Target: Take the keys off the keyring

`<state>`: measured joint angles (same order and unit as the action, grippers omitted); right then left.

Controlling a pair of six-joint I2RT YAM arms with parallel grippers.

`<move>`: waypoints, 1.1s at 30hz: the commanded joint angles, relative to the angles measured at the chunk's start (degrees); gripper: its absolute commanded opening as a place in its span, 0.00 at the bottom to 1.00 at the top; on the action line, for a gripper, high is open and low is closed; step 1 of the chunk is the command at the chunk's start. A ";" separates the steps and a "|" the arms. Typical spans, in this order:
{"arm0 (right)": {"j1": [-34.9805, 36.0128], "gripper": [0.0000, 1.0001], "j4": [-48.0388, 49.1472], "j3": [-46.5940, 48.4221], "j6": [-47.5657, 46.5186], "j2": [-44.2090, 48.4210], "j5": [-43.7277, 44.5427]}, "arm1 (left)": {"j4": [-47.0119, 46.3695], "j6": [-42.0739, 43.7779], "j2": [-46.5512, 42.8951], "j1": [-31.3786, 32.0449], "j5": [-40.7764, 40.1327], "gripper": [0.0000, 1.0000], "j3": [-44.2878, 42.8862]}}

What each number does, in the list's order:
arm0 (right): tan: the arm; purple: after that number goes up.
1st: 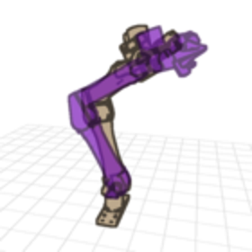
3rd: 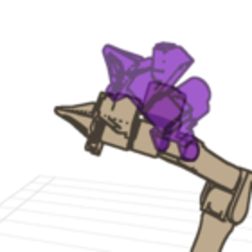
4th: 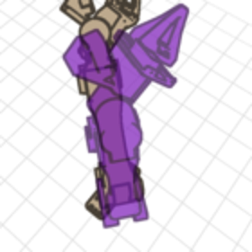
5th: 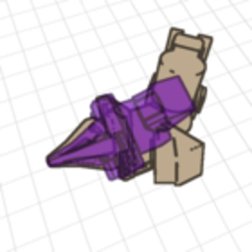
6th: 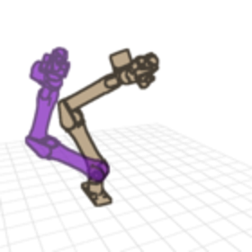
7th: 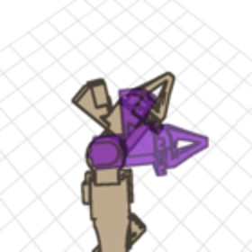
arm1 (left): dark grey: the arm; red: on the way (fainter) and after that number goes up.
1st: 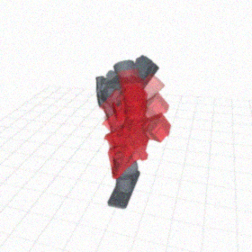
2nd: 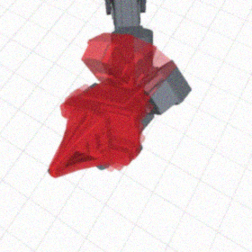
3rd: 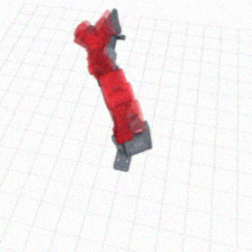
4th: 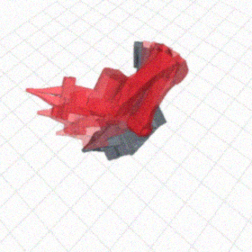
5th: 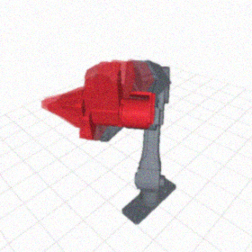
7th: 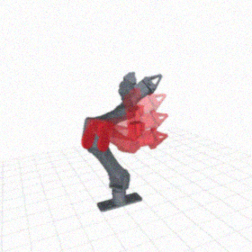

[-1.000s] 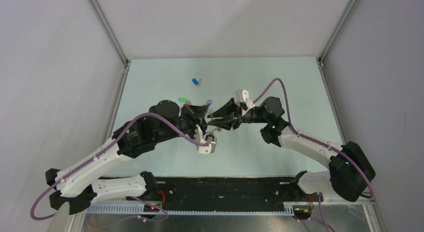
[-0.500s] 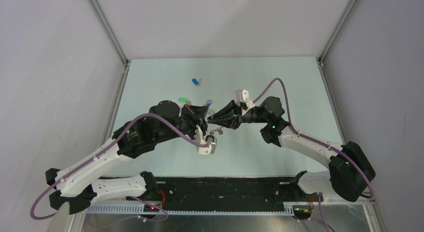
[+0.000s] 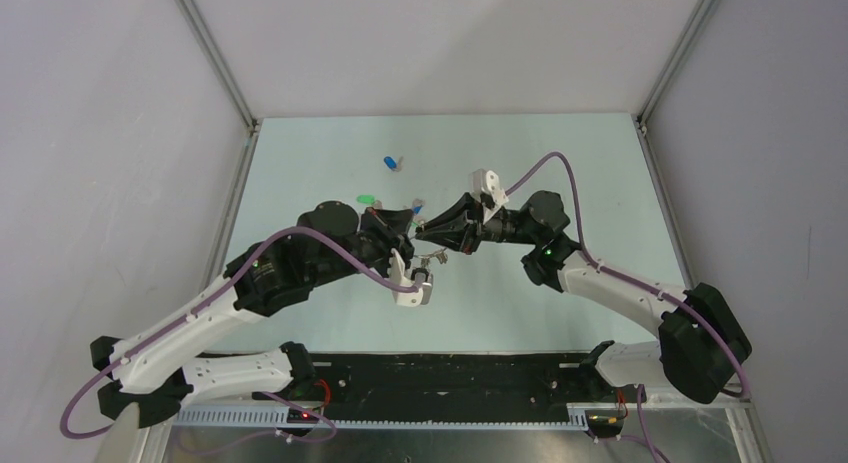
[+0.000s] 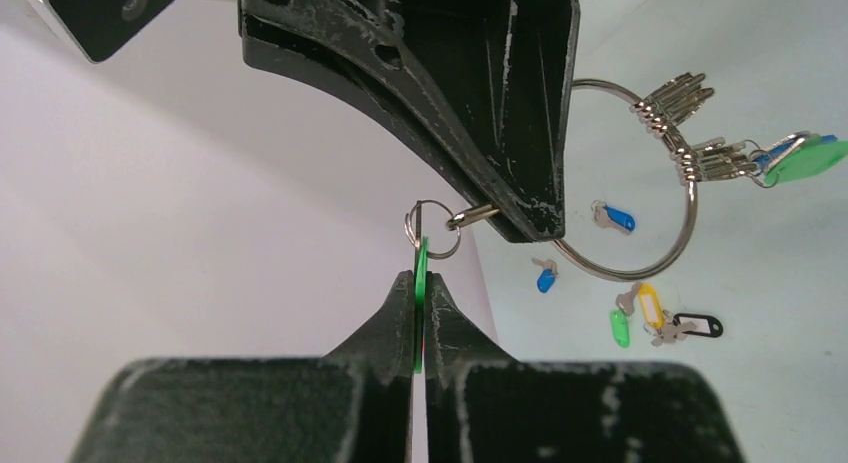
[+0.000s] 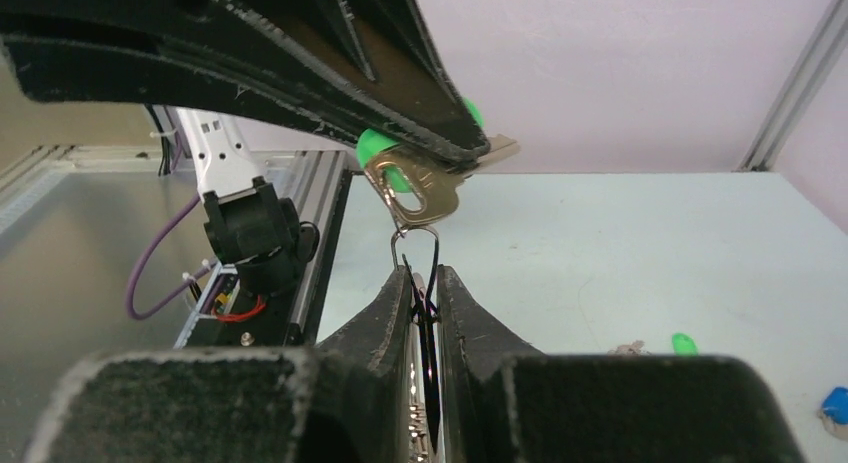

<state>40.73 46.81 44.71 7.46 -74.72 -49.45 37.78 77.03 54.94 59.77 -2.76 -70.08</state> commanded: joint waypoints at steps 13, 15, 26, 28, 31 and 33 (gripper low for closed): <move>-3.51 0.00 -20.06 9.42 21.50 1.77 15.87 | -6.22 -2.37 -1.81 0.44 4.81 0.00 4.19; -4.26 0.00 -21.08 9.56 24.02 1.81 16.85 | -6.45 -3.29 -1.69 0.44 6.70 0.00 4.93; -9.37 0.00 -23.38 8.26 27.00 6.78 22.74 | -8.36 -16.15 -1.40 0.45 19.75 0.00 10.57; -9.53 0.00 -28.56 8.19 22.83 8.06 26.91 | -12.72 -24.50 -1.07 -1.23 19.29 0.00 11.11; -10.17 0.00 -35.06 8.06 16.81 10.01 33.39 | -25.27 -44.09 -0.60 -7.96 17.89 0.00 14.21; -10.83 0.00 -38.25 7.77 13.99 11.38 38.33 | -32.22 -57.25 0.79 -12.26 14.59 0.00 16.73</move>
<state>30.89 15.66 51.42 29.08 -66.76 -22.35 23.05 49.21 54.02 54.61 14.66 -56.80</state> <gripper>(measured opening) 0.141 0.009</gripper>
